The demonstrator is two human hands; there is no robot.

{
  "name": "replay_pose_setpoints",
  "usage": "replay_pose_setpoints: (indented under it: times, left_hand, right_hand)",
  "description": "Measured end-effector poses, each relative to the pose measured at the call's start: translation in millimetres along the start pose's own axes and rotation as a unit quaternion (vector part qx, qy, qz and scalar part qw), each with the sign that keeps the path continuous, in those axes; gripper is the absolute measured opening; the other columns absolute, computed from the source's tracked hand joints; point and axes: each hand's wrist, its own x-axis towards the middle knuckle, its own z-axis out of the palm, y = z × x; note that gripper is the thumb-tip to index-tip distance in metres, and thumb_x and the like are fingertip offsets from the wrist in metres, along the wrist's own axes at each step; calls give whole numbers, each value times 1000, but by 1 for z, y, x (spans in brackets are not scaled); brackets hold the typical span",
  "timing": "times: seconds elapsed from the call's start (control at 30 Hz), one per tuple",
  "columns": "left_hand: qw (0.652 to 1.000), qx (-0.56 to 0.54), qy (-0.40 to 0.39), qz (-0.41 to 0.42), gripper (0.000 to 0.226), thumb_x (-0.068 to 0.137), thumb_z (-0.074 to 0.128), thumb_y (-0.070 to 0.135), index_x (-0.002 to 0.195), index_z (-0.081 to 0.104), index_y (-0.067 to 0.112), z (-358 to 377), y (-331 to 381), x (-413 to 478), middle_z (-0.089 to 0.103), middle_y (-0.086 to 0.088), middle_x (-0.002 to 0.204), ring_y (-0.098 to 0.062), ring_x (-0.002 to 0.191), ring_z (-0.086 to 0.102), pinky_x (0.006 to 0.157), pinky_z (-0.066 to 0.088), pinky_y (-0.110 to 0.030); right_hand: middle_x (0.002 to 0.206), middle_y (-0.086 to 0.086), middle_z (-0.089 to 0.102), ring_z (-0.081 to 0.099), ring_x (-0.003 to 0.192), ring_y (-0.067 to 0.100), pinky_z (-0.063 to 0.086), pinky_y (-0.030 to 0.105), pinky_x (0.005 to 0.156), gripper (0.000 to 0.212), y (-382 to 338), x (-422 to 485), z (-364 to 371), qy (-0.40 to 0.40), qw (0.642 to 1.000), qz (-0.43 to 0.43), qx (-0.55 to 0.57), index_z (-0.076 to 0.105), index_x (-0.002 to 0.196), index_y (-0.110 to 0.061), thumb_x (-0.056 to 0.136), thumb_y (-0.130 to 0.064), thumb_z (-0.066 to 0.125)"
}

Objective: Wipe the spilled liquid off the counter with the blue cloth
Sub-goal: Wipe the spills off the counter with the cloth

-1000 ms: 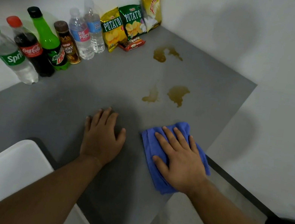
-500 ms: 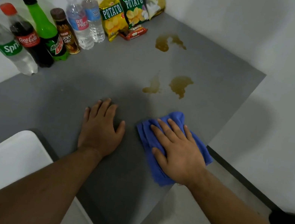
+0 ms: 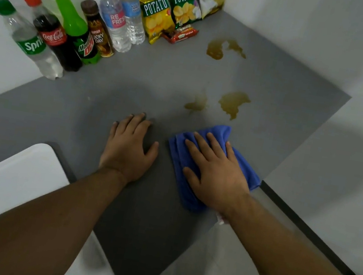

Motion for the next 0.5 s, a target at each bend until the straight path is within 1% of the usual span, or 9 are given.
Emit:
replay_pose_setpoints:
  times: [0.1,0.17,0.23,0.37,0.43,0.5]
  left_hand:
    - [1000,-3,-6,-3,62,93,49,52,147,46,22,-2,2,0,39,-3,160,-29,150,29,125,18,-55]
    - [1000,1,-8,-1,62,93,49,52,147,46,22,-3,3,1,39,-3,160,-29,151,29,125,18,-55]
    - [1000,5,-7,0,60,94,51,51,146,46,21,-2,3,2,38,-3,160,-29,151,29,125,19,-55]
    - [1000,17,-5,0,61,93,45,55,144,45,21,1,3,3,38,-3,159,-28,150,29,125,19,-55]
    - [1000,25,-2,0,62,92,42,56,143,45,20,1,2,4,38,-4,159,-29,149,30,124,20,-56]
    - [1000,30,-3,1,63,92,42,55,143,47,18,1,2,4,39,-5,157,-30,147,31,123,22,-57]
  right_hand:
    - [172,-9,17,7,159,23,8,59,127,69,27,-19,-3,2,1000,-18,3,18,164,-36,101,-66,24]
    - [172,-10,13,4,160,22,5,57,127,70,43,-16,-6,4,1000,8,-3,14,164,-39,101,-69,20]
    - [173,-10,8,0,160,22,4,58,127,72,50,0,-9,6,999,51,-4,10,164,-38,100,-71,14]
    - [174,-5,5,-2,160,27,1,61,126,75,34,41,-8,18,992,122,7,11,165,-32,100,-69,19]
    - [174,-3,4,-4,160,28,-1,61,126,76,18,52,-6,13,992,124,4,11,165,-31,100,-68,21]
    - [174,-2,4,-5,160,27,-1,60,126,76,6,51,-3,8,995,103,2,10,165,-30,100,-67,20]
